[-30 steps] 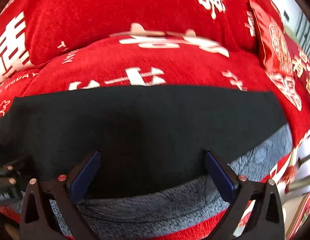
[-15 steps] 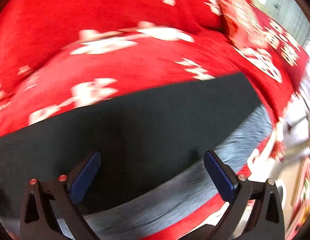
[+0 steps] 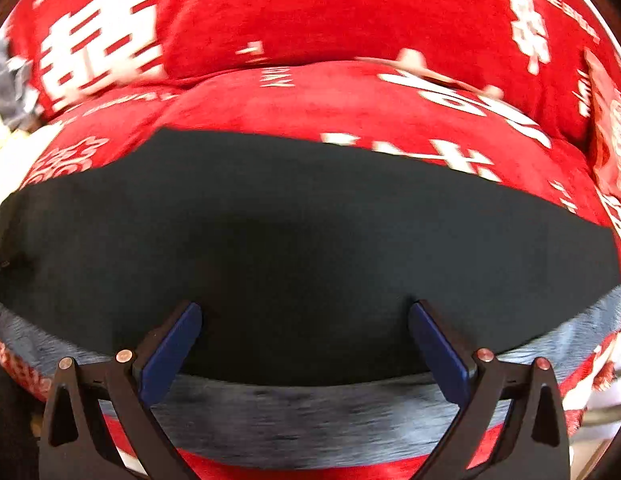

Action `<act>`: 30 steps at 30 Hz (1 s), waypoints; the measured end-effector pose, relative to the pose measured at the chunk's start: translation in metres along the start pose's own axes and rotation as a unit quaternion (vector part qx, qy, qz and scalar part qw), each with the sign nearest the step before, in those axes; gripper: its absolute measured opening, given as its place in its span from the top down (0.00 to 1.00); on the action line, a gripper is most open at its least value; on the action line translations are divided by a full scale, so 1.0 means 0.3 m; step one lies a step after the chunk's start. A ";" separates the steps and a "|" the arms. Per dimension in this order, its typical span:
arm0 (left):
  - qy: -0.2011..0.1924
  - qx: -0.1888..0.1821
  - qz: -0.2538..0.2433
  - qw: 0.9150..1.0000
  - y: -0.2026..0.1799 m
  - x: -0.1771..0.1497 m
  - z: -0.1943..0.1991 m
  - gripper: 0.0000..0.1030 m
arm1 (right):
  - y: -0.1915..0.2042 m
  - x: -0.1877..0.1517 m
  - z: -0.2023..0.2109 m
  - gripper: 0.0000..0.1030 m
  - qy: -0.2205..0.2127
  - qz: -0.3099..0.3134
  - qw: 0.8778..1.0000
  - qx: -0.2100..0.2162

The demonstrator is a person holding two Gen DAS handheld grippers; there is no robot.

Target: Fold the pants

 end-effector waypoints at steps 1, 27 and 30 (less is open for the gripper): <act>-0.005 -0.001 -0.005 1.000 0.007 -0.001 0.002 0.00 | -0.052 0.006 -0.002 0.00 0.003 -0.015 1.000 -0.007; 0.002 -0.091 -0.174 0.980 -0.577 -0.217 0.166 0.00 | -0.438 -0.136 0.090 0.00 -0.001 -0.076 0.997 -0.016; 0.011 -0.093 -0.215 0.972 -0.724 -0.259 0.142 0.00 | -0.384 -0.176 0.056 0.00 0.008 -0.042 0.999 -0.012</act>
Point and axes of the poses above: each gripper's, at about its wrist camera, not at the fingertips, and z roughly against the way its jaws point, y to its left, x to its top, the point moved 7 cm from there along -z, roughly the way its jaws point, and after that the axes turned 2 degrees about -y, right-handed, at the moved point
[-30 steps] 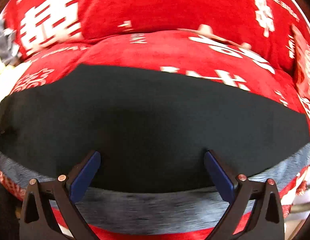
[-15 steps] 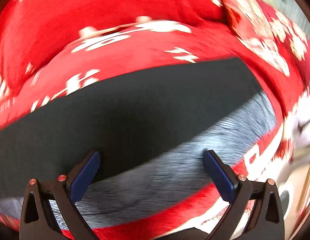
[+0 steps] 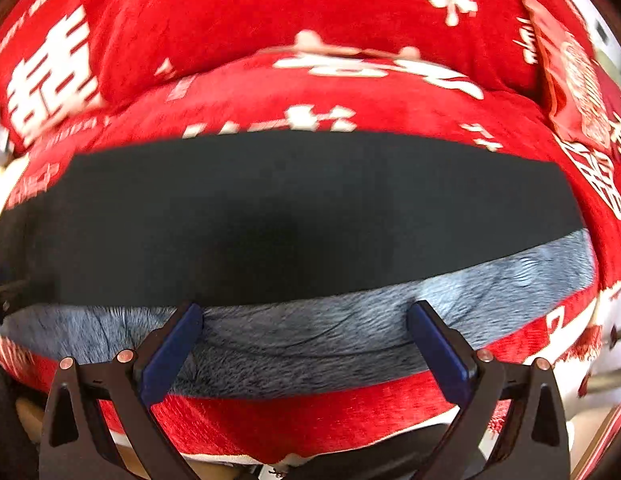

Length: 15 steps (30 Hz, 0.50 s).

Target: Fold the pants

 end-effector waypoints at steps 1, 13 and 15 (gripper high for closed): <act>0.011 0.013 -0.005 1.000 -0.016 0.001 -0.034 0.00 | -0.011 -0.008 -0.007 0.00 -0.002 -0.002 1.000 0.003; 0.019 0.040 0.013 0.999 -0.005 0.017 -0.036 0.00 | -0.585 -0.112 0.042 0.00 0.001 -0.174 0.984 -0.046; 0.016 0.036 0.006 0.999 -0.020 0.010 -0.012 0.00 | -0.636 -0.138 0.046 0.00 0.000 -0.196 0.980 -0.029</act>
Point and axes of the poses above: each gripper's, at about its wrist camera, not at the fingertips, and z roughly against the way its jaws point, y to its left, x to its top, the point moved 7 cm from there along -z, roughly the way its jaws point, and after that the axes turned 2 degrees about -y, right-handed, at the moved point
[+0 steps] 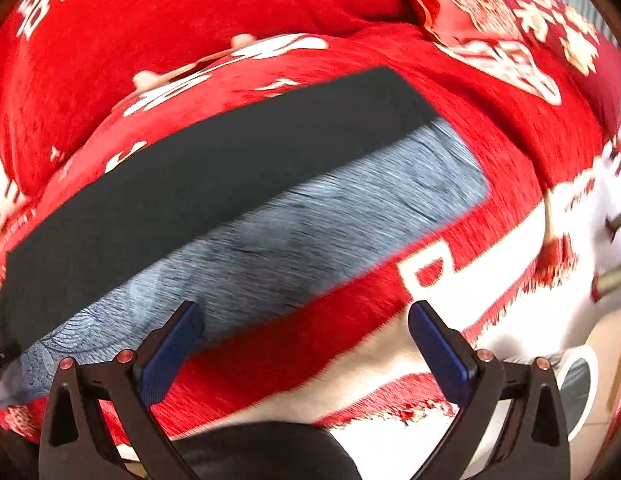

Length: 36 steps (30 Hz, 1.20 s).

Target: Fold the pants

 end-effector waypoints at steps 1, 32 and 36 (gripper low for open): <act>-0.001 -0.006 -0.003 1.000 -0.009 0.012 0.000 0.00 | -0.015 -0.004 -0.005 0.00 0.002 -0.008 1.000 0.009; 0.002 -0.038 -0.063 0.997 -0.653 0.234 -0.052 0.00 | -0.067 0.208 -0.098 0.00 -0.128 -0.046 0.985 0.109; 0.000 -0.034 -0.079 0.996 -0.702 0.268 -0.045 0.00 | -0.034 0.280 -0.114 0.00 -0.129 -0.047 0.984 0.110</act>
Point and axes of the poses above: each gripper's, at about its wrist camera, not at the fingertips, and z roughly against the way its jaws point, y to its left, x to its top, the point moved 7 cm from there along -z, roughly the way its jaws point, and after that the axes turned 2 degrees about -y, right-handed, at the moved point
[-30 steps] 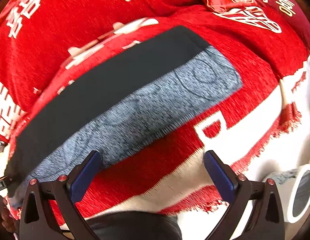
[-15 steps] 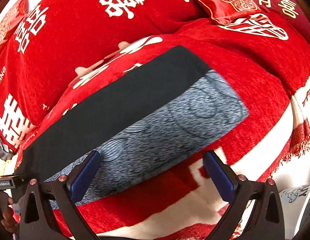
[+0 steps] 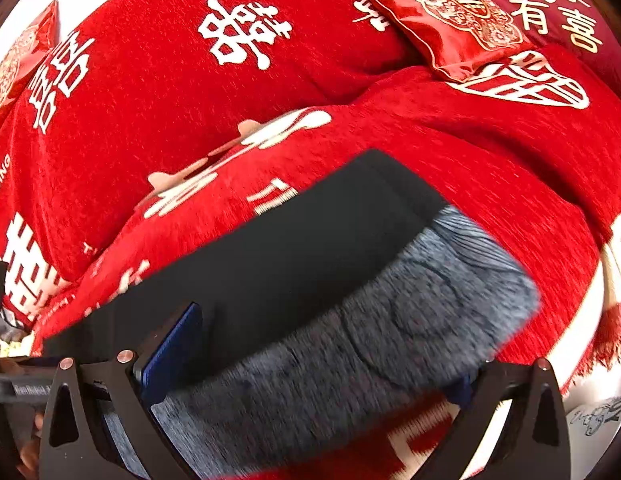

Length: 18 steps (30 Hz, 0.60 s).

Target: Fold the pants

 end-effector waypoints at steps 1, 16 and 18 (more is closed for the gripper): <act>0.001 -0.010 -0.001 1.000 -0.007 0.000 0.015 0.00 | 0.005 0.007 -0.001 0.00 0.001 -0.004 1.000 0.001; 0.016 0.000 0.029 0.999 0.000 -0.052 -0.005 0.00 | 0.104 0.018 -0.085 0.11 0.029 0.065 0.997 -0.020; 0.013 -0.001 0.030 0.999 0.001 -0.038 -0.013 0.00 | 0.136 0.034 -0.100 0.36 0.040 0.097 0.994 -0.038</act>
Point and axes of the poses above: each gripper's, at about its wrist camera, not at the fingertips, and z roughly against the way its jaws point, y to its left, x to its top, the point moved 7 cm from there along -z, roughly the way its jaws point, and after that the axes turned 2 degrees about -y, right-handed, at the moved point
